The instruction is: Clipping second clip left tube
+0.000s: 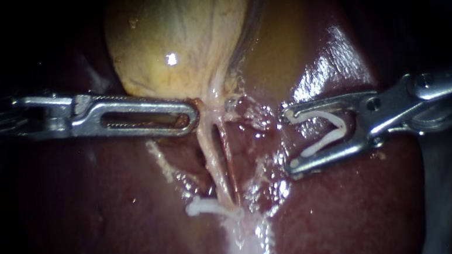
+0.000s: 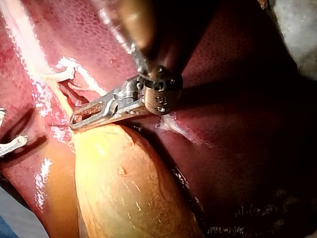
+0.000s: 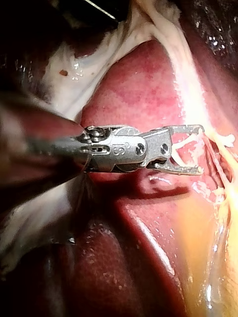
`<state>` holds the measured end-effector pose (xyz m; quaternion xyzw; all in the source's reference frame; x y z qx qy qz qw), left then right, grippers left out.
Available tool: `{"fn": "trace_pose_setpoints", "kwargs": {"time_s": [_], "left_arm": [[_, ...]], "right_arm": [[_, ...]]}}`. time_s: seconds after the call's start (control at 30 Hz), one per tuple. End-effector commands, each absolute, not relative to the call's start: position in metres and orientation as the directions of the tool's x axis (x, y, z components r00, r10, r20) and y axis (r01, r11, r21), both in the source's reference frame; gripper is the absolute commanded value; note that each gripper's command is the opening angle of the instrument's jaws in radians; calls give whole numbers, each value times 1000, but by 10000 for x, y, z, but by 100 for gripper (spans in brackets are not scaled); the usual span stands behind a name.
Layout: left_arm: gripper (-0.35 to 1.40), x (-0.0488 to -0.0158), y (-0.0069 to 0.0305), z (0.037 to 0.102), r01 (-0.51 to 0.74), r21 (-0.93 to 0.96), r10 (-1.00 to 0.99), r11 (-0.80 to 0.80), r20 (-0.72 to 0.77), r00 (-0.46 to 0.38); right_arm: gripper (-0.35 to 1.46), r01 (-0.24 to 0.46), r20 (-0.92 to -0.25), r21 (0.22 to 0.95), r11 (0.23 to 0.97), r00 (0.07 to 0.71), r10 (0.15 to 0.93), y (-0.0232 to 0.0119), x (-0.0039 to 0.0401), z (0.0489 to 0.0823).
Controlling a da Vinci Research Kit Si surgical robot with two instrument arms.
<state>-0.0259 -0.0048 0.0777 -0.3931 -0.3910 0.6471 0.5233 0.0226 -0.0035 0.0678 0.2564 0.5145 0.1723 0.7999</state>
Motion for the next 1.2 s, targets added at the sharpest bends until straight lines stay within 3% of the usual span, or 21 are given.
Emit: {"fn": "trace_pose_setpoints", "kwargs": {"time_s": [0.03,0.63,1.2], "left_arm": [[-35,-257,-48,773,-369,-918,985,-146,-99,-144],[-35,-229,-44,714,-367,-920,985,-140,-92,-144],[-35,-234,-47,719,-369,-918,985,-142,-95,-143]], "right_arm": [[49,-12,-735,588,809,411,540,-35,226,679],[49,-16,-737,588,809,403,543,-37,235,676],[49,21,-750,583,812,398,528,-68,304,692]]}}
